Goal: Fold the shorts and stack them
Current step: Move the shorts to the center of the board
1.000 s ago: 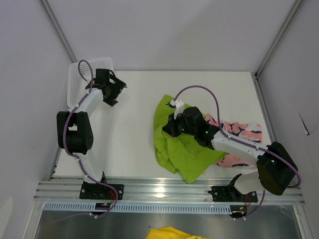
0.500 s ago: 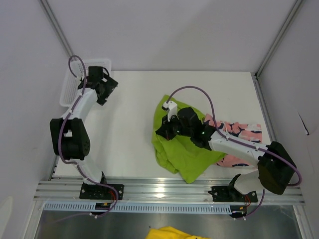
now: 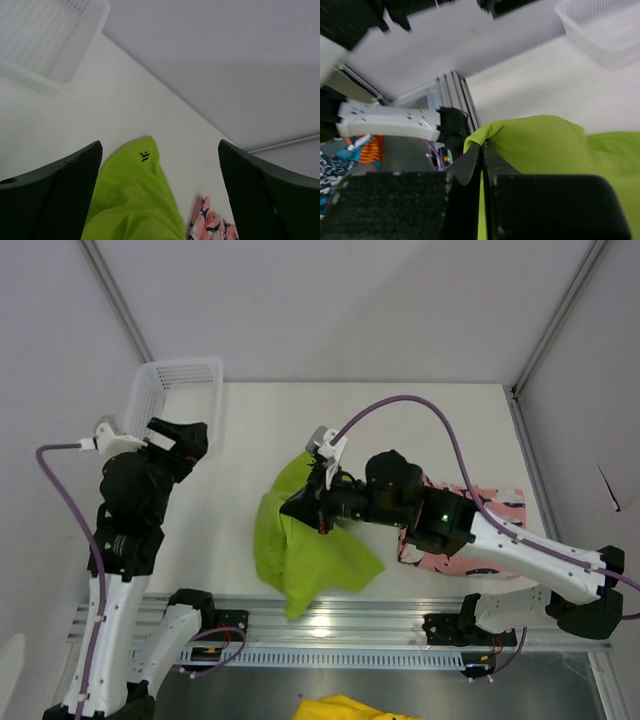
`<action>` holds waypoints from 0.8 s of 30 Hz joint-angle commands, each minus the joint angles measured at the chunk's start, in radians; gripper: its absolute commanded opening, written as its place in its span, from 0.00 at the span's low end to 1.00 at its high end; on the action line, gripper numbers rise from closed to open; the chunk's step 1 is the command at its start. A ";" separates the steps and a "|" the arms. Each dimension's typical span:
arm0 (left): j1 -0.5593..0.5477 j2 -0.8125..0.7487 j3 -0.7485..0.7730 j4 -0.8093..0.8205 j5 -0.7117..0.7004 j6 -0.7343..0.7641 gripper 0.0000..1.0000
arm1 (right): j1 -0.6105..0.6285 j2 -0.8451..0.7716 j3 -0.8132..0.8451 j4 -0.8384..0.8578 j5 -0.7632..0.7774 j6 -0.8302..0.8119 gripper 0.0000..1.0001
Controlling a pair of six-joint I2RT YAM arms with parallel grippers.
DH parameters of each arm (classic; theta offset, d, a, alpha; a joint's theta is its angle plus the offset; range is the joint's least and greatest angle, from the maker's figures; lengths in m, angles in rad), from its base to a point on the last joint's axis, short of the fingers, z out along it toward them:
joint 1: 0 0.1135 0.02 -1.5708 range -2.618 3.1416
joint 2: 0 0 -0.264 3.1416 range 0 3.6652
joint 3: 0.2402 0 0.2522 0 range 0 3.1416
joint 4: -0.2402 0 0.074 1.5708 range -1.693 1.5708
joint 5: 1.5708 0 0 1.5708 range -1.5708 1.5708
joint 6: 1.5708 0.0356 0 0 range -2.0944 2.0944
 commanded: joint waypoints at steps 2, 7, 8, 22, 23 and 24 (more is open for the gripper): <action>0.006 -0.051 0.018 -0.056 -0.051 0.079 0.99 | 0.024 -0.037 0.147 -0.035 0.015 -0.016 0.00; 0.006 -0.036 0.025 -0.075 0.009 0.134 0.99 | -0.194 0.018 0.132 -0.029 -0.116 0.080 0.00; 0.004 -0.035 0.012 -0.076 0.019 0.148 0.99 | -0.232 0.036 0.098 -0.017 -0.149 0.103 0.00; 0.004 -0.096 -0.144 -0.119 0.237 0.258 0.98 | -0.375 0.362 0.019 -0.067 -0.157 0.147 0.89; 0.004 -0.103 -0.149 -0.129 0.242 0.261 0.98 | -0.371 0.351 0.000 -0.072 -0.144 0.150 0.90; 0.003 -0.108 -0.153 -0.145 0.237 0.258 0.98 | -0.366 0.337 -0.041 -0.082 -0.132 0.156 0.90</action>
